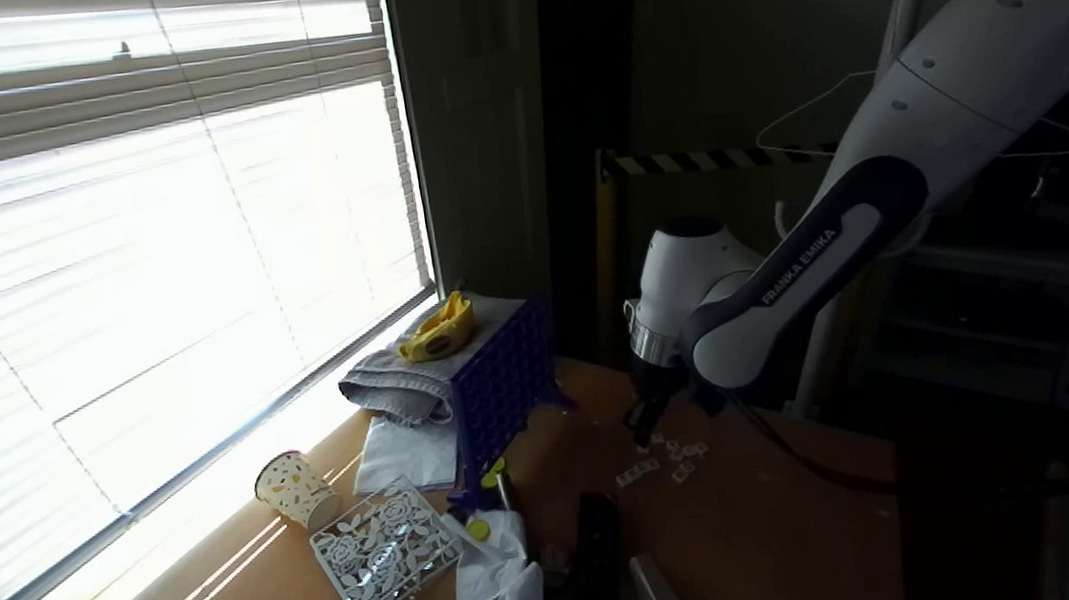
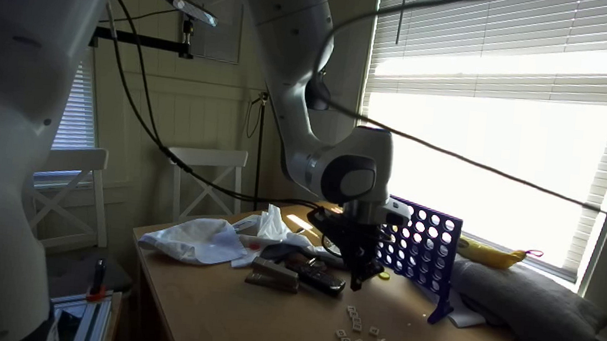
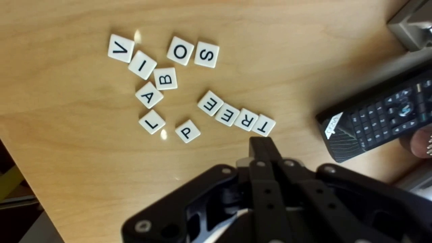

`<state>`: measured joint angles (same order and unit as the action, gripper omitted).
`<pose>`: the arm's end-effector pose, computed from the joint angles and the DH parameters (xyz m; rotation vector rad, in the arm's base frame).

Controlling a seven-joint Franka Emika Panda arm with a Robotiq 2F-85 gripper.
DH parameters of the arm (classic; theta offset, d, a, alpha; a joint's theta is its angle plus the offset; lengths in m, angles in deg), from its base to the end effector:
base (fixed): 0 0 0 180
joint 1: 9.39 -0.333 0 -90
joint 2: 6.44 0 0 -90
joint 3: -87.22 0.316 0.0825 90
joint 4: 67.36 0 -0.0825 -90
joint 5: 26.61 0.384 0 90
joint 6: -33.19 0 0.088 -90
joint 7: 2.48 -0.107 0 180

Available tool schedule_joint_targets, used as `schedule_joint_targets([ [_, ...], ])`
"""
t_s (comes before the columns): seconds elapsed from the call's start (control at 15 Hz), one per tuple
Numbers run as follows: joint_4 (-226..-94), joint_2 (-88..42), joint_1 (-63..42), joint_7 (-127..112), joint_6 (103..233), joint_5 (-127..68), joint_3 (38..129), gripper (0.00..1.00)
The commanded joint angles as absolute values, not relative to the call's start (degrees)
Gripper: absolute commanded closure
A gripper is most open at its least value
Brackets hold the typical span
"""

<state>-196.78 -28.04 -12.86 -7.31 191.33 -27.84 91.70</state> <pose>0.5465 0.0779 0.2059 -3.1010 -0.1033 -0.1906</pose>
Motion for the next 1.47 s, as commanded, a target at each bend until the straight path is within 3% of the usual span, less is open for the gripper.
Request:
schedule_joint_targets([
  [0.0, -200.17, -24.81, -13.79, -9.65, 191.86, -25.79, 91.37, 1.00],
  [0.8, -205.05, -20.10, -14.59, -13.13, 192.65, -23.27, 91.60, 1.00],
  [0.87, -205.49, -19.57, -14.66, -13.42, 192.61, -23.26, 91.63, 0.83],
  [0.93, -205.92, -19.03, -14.82, -13.84, 192.66, -23.33, 91.61, 0.72],
  [1.4, -208.10, -15.17, -14.87, -16.59, 191.56, -22.45, 91.51, 0.25],
])
